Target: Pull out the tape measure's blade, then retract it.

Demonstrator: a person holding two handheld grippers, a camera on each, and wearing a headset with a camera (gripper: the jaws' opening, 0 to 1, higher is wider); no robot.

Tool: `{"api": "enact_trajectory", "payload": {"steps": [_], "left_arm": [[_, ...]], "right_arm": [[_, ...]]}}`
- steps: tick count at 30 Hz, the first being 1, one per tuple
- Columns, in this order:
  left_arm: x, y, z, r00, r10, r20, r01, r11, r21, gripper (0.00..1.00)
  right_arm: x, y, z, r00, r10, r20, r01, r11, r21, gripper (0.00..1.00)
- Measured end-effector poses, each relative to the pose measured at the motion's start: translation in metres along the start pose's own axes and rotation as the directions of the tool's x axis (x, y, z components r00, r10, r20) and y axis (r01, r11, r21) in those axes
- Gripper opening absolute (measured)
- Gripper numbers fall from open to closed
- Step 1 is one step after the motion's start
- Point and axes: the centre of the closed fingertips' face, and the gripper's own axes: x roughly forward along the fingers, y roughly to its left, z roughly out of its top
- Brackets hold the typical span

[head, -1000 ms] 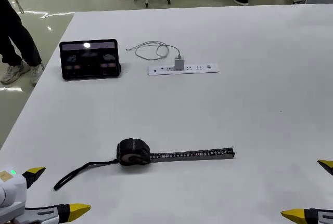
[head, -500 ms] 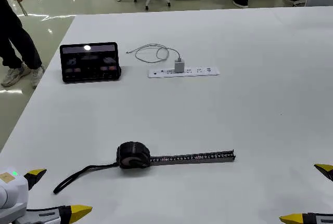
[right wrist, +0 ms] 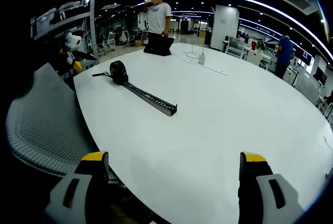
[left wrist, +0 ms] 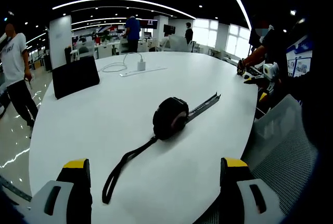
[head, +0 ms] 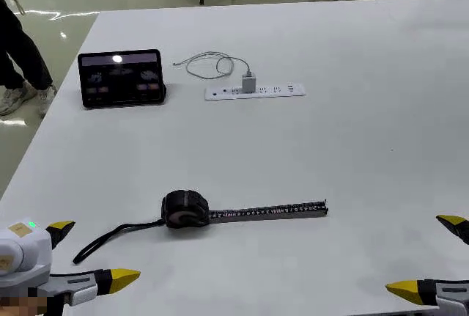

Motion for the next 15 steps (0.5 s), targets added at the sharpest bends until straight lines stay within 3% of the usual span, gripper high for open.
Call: {"api": "enact_trajectory", "payload": {"steps": [7,15], "left_arm": [[0.011,-0.013,0.024,0.9992,-0.019,0.035,0.019,1.000,-0.008,1.00],[0.029,-0.023,0.036,0.9998,-0.006,0.020,0.006,1.000,-0.003,0.99]], "right_arm": [[0.007,0.005,0.007,0.9998,0.018,0.001,-0.018,0.999,-0.027,1.00],[0.016,0.007,0.016,0.9995,0.032,0.006,-0.031,0.998,-0.057,1.00]]}}
